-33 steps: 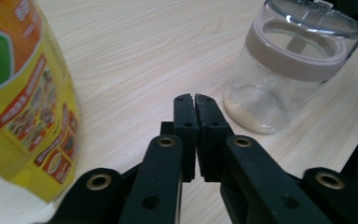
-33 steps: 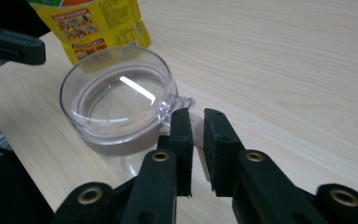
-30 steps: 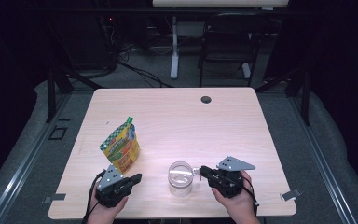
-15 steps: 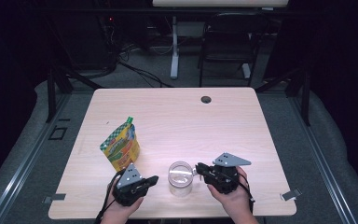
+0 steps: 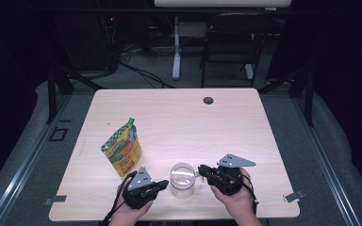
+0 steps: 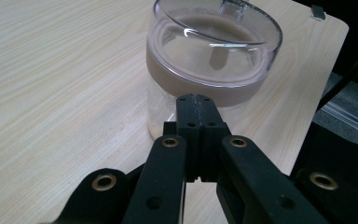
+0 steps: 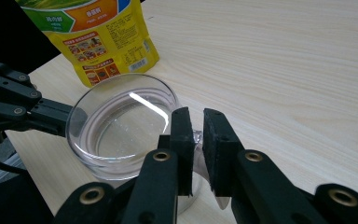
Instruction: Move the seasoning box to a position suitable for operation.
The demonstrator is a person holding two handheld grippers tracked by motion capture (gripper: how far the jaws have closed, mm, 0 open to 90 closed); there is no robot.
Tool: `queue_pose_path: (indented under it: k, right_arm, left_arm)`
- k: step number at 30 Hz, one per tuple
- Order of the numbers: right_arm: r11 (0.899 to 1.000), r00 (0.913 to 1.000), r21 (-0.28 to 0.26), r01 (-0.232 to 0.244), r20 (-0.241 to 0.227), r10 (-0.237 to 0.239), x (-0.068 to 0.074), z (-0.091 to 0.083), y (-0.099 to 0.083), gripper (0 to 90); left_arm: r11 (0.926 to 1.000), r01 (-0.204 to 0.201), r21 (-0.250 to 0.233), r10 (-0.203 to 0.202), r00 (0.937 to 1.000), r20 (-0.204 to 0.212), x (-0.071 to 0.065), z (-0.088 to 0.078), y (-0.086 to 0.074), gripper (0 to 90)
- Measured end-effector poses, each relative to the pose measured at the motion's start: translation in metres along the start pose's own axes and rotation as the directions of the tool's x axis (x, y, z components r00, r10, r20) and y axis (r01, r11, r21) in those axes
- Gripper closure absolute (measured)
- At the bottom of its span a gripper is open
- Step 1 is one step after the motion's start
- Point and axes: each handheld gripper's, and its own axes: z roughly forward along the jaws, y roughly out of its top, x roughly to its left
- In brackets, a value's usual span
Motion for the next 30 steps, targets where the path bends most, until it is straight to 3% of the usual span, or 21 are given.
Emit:
queue_pose_path:
  k: [24,30]
  right_arm:
    - [1.000,1.0000,-0.010,-0.001,0.000,0.001,0.0007,-0.0015,-0.0033,80.1]
    - [1.000,0.9995,-0.007,0.028,0.011,-0.028,0.0015,-0.0041,-0.0057,74.3]
  left_arm:
    - [0.9997,-0.023,-0.011,0.023,0.9994,0.024,-0.0032,0.0008,0.0047,90.0]
    - [0.9993,-0.031,-0.022,0.032,0.9991,0.027,-0.0054,0.0014,0.0068,90.0]
